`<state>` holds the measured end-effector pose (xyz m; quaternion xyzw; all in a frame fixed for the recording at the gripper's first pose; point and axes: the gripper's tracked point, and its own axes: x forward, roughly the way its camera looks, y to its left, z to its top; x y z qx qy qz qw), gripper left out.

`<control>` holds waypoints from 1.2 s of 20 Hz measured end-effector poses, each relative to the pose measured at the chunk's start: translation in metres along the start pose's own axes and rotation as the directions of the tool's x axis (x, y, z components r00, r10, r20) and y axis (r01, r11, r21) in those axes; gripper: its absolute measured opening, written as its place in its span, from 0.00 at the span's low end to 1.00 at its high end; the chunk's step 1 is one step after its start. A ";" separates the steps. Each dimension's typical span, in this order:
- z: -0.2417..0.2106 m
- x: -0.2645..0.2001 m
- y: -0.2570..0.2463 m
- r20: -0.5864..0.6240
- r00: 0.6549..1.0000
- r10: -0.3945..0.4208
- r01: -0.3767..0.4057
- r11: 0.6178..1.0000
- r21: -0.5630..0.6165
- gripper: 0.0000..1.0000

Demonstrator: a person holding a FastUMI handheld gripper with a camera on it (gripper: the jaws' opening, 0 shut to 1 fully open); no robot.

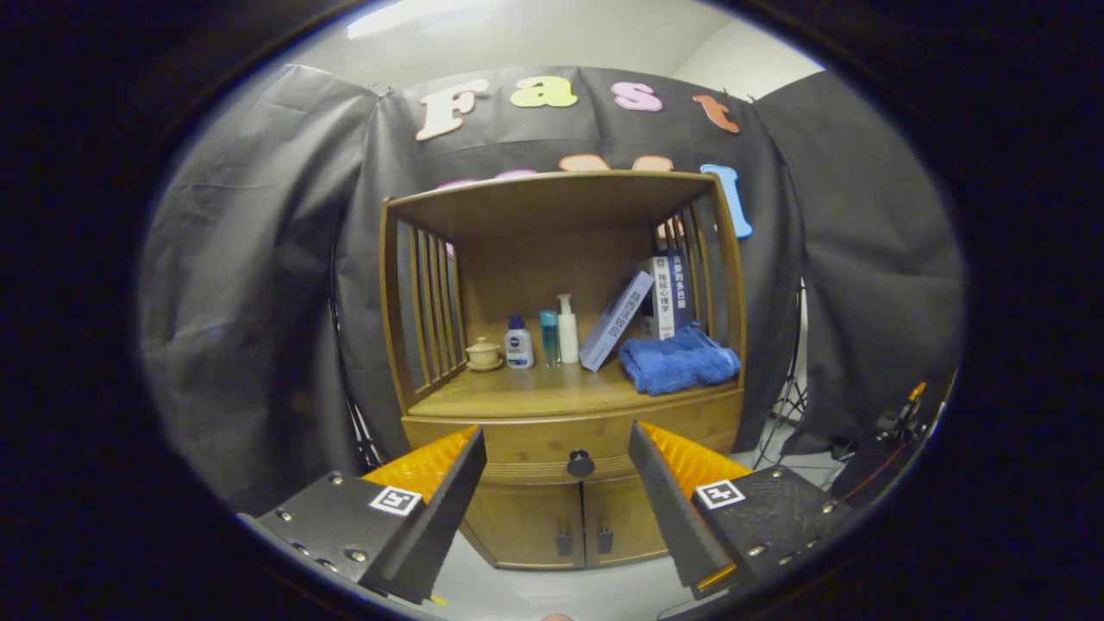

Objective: Pull open the drawer, take out the items inside it, and place them on the countertop above the cabinet.

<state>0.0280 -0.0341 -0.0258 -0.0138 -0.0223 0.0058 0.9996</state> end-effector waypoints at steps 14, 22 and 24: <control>-0.130 0.176 -0.008 -0.174 0.985 -0.008 0.000 0.999 -0.043 1.00; -0.162 0.202 -0.045 -0.228 0.967 -0.112 0.080 0.986 -0.143 0.67; -0.160 0.204 -0.041 -0.183 0.978 -0.098 0.073 0.988 -0.139 0.44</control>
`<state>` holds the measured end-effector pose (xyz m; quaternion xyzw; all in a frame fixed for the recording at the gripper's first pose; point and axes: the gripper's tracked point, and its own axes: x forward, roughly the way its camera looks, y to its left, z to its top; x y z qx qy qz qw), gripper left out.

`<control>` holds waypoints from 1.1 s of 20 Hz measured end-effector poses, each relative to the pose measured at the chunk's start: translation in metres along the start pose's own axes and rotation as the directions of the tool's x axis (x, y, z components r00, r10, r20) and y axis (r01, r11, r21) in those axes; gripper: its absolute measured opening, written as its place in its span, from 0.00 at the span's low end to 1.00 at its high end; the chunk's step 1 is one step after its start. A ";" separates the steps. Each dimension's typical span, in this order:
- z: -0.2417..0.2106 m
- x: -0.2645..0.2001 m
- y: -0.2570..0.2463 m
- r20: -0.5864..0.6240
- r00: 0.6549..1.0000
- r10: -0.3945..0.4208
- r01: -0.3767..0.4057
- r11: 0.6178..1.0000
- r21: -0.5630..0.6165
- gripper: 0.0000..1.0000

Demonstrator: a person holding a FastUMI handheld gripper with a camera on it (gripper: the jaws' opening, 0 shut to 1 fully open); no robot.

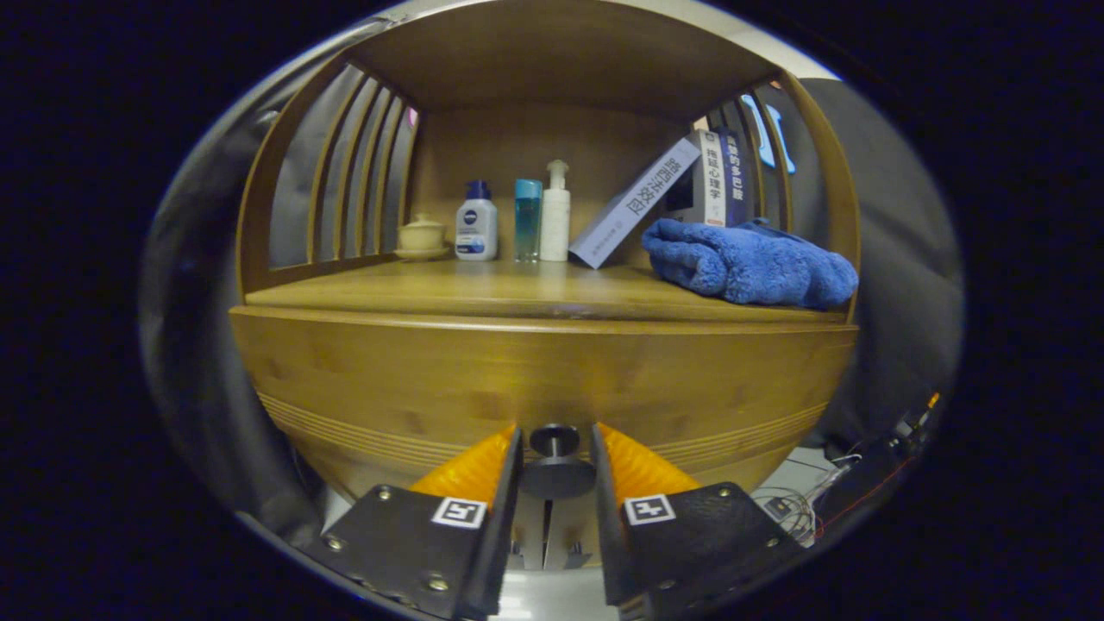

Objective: Pull open the drawer, take out the items inside it, and place them on the countertop above the cabinet.

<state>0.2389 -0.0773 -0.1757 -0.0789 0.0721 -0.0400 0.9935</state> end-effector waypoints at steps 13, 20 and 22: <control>-0.009 -0.029 -0.001 0.001 1.000 0.005 -0.005 0.999 0.040 0.28; -0.025 -0.100 -0.008 0.016 1.000 0.023 -0.024 0.999 0.042 0.28; -0.033 -0.117 -0.009 -0.006 1.000 0.029 -0.028 0.998 0.053 0.28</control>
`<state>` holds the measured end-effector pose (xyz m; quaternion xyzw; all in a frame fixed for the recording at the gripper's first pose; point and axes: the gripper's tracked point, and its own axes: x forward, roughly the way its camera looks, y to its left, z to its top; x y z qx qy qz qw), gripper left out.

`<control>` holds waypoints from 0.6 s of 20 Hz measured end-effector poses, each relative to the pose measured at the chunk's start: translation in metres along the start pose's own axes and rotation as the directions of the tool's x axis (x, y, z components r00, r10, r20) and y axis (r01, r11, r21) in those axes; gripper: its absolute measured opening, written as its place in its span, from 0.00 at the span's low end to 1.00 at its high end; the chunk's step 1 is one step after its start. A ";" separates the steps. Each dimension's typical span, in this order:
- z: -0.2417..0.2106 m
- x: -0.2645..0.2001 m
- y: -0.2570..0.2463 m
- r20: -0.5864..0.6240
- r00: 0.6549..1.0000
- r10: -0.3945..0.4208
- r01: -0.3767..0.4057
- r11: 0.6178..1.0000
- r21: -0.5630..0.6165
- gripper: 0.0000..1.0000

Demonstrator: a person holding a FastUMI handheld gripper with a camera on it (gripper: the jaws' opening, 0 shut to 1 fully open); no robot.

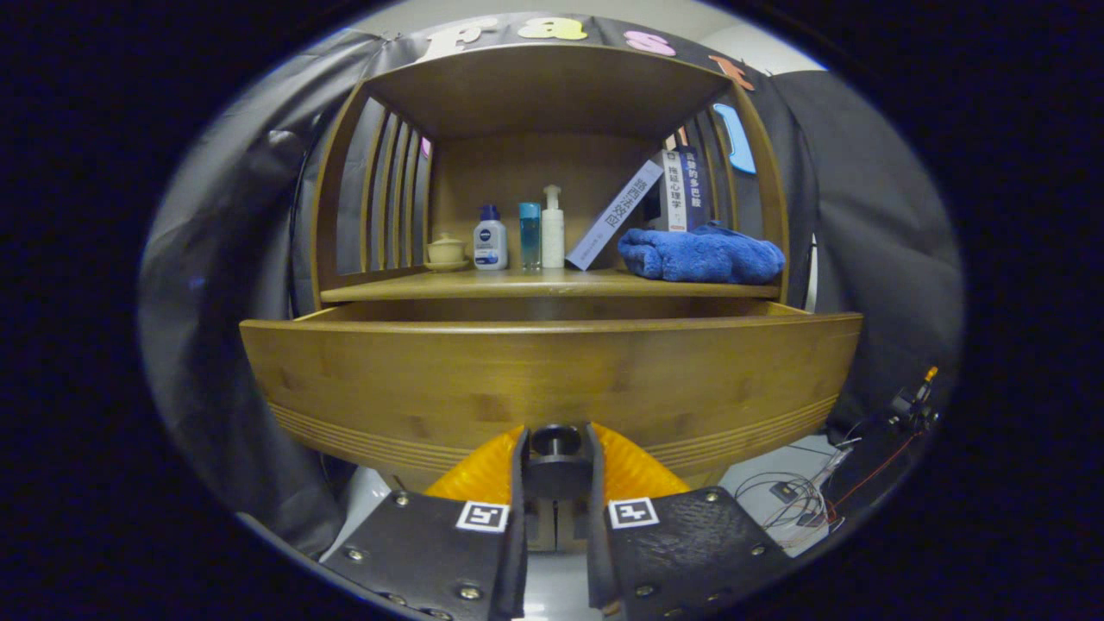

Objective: Pull open the drawer, take out the items inside it, and place them on the countertop above the cabinet.

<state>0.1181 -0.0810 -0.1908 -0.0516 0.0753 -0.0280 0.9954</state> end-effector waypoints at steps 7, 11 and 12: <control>-0.005 -0.045 0.001 0.037 0.999 0.012 -0.013 0.999 0.043 0.28; 0.049 -0.073 0.006 0.163 0.985 0.063 -0.067 0.998 0.015 0.15; 0.046 -0.076 -0.006 0.139 0.989 0.043 -0.035 0.998 -0.061 0.09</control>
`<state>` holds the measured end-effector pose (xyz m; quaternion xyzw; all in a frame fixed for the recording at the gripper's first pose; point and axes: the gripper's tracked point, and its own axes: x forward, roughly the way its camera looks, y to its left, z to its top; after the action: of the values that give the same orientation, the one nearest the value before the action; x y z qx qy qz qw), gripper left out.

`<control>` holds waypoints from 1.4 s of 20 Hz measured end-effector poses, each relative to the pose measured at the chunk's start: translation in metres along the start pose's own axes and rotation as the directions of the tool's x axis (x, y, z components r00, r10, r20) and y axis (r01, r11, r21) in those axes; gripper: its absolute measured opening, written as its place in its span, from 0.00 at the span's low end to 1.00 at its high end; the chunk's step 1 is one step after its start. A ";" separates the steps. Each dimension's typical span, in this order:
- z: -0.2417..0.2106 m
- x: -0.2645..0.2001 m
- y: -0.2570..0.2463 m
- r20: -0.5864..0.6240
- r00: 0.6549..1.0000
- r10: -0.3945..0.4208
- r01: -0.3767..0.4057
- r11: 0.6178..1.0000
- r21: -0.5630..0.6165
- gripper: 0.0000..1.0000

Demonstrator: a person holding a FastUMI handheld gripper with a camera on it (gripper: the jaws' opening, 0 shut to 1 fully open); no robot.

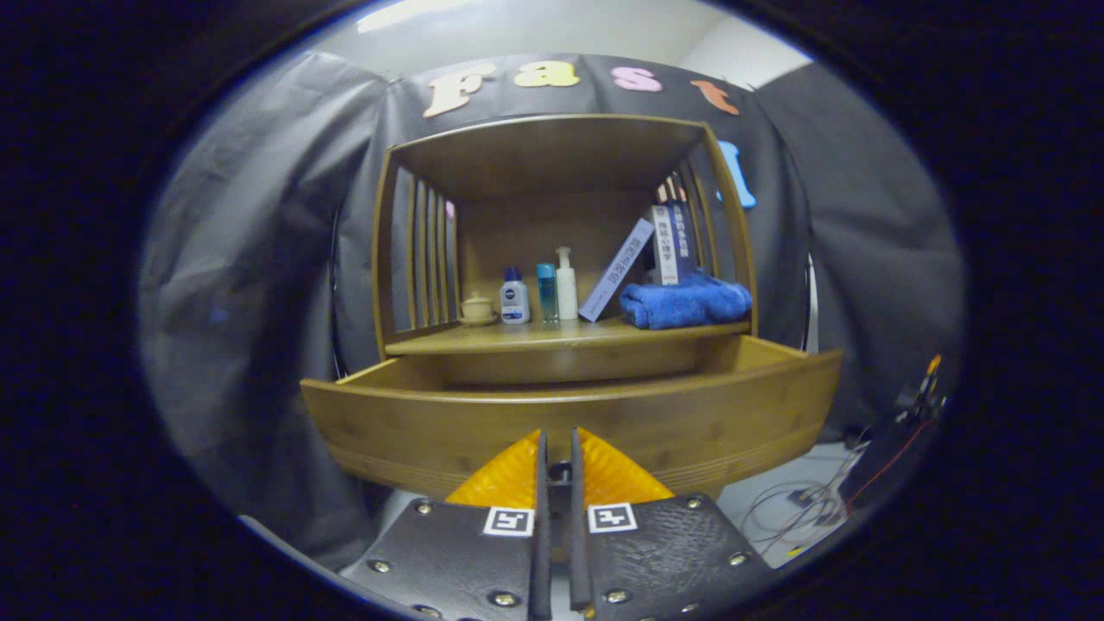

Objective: Pull open the drawer, take out the items inside it, and place them on the countertop above the cabinet.

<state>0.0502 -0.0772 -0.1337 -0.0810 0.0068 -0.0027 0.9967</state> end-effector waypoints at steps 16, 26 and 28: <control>0.055 0.054 -0.001 -0.292 0.956 0.020 -0.027 0.999 -0.020 0.98; -0.045 0.136 0.004 -0.744 0.668 -0.007 0.042 0.999 0.028 0.99; -0.062 0.140 0.006 -0.787 0.617 -0.015 0.049 0.999 0.020 1.00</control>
<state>0.1896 -0.0825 -0.1977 -0.0524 0.4404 -0.0556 0.8945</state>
